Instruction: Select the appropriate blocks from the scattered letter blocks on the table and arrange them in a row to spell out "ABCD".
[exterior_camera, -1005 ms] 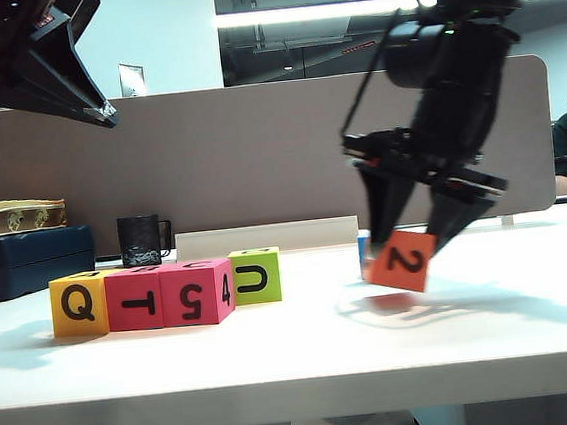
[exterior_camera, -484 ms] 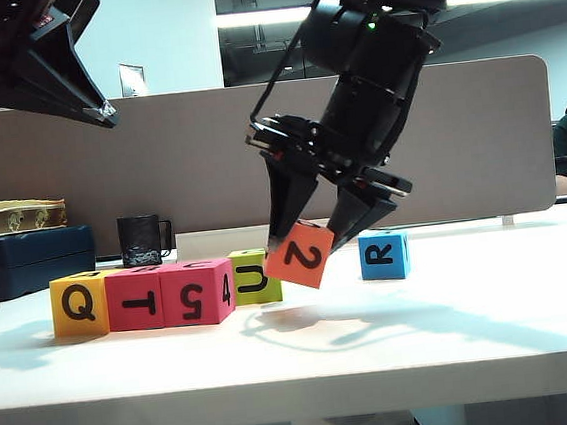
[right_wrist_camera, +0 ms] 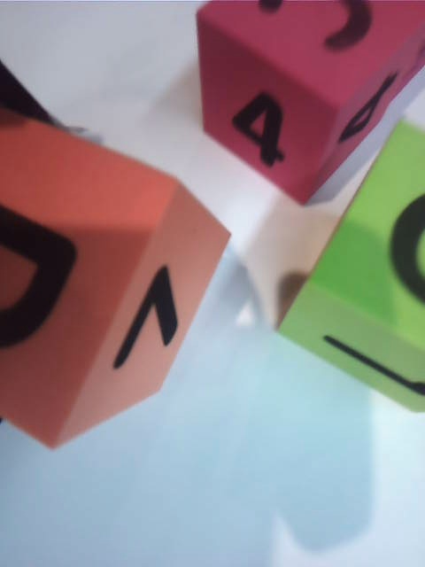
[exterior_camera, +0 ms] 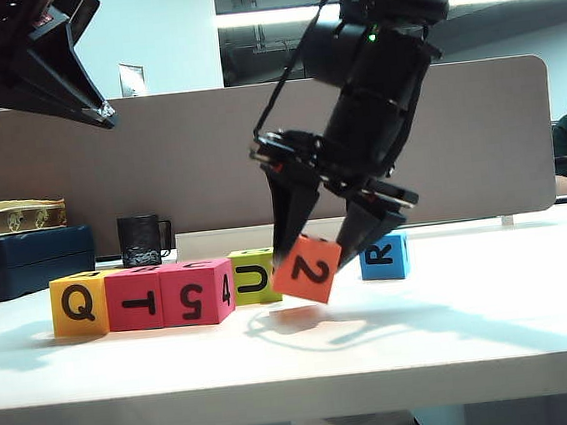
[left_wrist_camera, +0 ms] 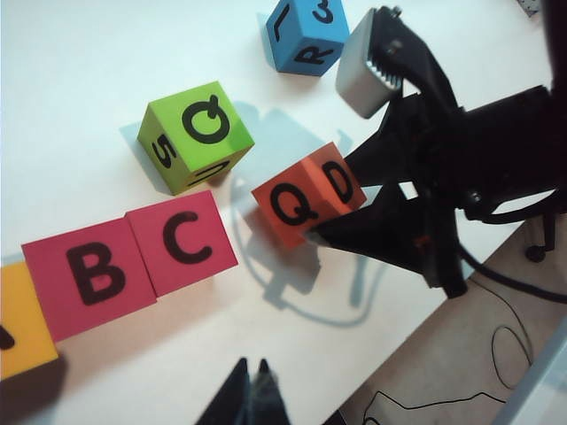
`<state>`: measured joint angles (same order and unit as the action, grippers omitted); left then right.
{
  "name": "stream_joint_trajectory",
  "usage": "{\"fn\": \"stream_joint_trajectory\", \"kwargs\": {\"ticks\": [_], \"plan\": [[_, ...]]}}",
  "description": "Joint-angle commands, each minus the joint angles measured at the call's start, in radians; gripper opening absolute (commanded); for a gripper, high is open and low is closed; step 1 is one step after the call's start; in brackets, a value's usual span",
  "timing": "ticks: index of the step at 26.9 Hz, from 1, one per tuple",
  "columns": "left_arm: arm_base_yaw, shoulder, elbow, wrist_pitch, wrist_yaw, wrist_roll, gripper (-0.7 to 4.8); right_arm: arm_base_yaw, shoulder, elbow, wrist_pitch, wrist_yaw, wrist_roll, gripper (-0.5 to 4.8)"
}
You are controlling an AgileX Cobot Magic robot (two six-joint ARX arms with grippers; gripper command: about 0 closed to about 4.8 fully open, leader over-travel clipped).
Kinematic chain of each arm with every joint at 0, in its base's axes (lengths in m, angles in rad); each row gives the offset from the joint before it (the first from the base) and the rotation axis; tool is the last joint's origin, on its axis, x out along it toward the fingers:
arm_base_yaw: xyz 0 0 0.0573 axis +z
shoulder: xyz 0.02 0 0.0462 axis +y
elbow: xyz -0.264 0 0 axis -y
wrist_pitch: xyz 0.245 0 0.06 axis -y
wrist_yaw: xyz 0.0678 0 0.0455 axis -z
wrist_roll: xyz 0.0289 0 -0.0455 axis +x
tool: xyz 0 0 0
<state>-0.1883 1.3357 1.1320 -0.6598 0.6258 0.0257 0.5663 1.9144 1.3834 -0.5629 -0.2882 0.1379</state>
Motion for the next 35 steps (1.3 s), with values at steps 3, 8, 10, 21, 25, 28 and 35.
{"fn": "stream_joint_trajectory", "kwargs": {"ticks": [3, 8, 10, 21, 25, 28, 35], "plan": [[-0.001, -0.009, 0.003, -0.012, 0.007, 0.000, -0.06, 0.002, 0.012, 0.003, 0.005, -0.004, 0.002, 4.08], [-0.001, -0.009, 0.003, -0.011, 0.007, 0.000, -0.06, 0.002, 0.011, 0.005, 0.019, -0.059, 0.002, 4.46], [-0.001, -0.009, 0.003, -0.011, 0.007, 0.000, -0.06, 0.002, 0.008, 0.011, 0.024, -0.098, 0.021, 4.46], [-0.001, -0.009, 0.003, -0.022, 0.007, 0.000, -0.06, -0.003, -0.003, 0.118, -0.027, 0.040, 0.018, 3.56], [-0.001, -0.009, 0.003, -0.021, 0.006, 0.000, -0.06, -0.006, -0.003, 0.118, -0.068, 0.093, -0.019, 1.33], [-0.001, -0.009, 0.003, -0.020, 0.006, 0.000, -0.06, -0.006, -0.003, 0.118, -0.085, 0.137, -0.020, 0.89], [-0.001, -0.009, 0.003, -0.021, 0.006, 0.000, -0.06, -0.007, -0.003, 0.118, -0.183, 0.186, -0.082, -0.01]]}}
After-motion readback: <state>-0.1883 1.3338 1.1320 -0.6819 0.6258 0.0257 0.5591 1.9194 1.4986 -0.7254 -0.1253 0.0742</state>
